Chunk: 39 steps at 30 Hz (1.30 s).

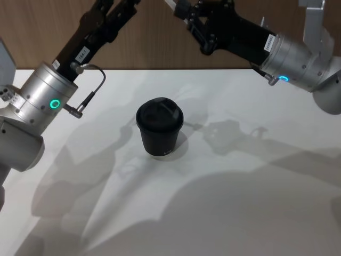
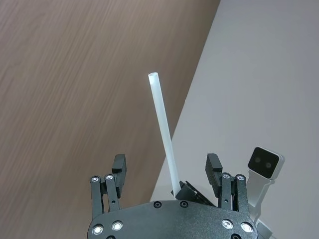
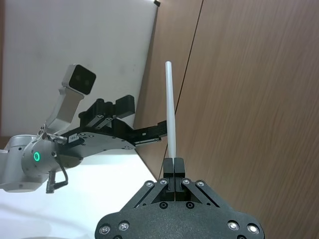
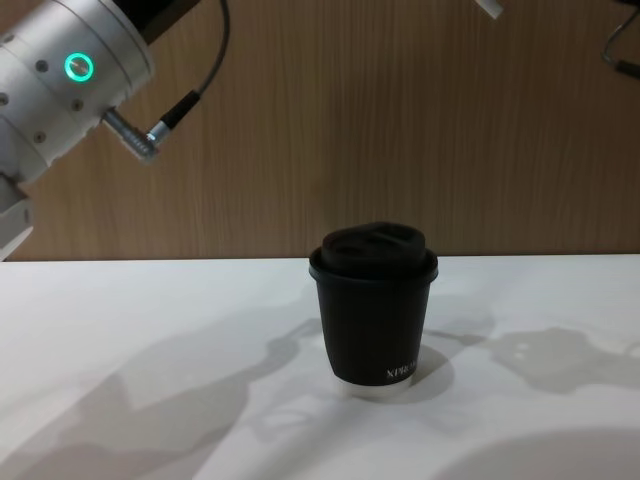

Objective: Pick up the straw with one hand, pass it to the other hand, and insert it into the cup.

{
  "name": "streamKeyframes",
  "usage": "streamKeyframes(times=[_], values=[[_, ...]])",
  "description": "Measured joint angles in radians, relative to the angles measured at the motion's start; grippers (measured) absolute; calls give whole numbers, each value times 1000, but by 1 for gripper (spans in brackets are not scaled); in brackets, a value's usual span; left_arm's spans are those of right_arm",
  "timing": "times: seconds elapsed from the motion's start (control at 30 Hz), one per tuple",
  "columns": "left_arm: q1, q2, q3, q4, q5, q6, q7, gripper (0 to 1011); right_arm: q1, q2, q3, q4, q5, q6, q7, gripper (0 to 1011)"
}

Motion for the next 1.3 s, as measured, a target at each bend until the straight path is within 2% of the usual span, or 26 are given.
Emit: streamKeyframes(times=[0.8, 1.3], values=[[-88, -25, 44, 89, -31, 10, -56, 1003, 0, 0, 0, 0, 0, 0, 0, 10], [-118, -33, 59, 118, -38, -14, -84, 1003, 0, 0, 0, 0, 0, 0, 0, 10]])
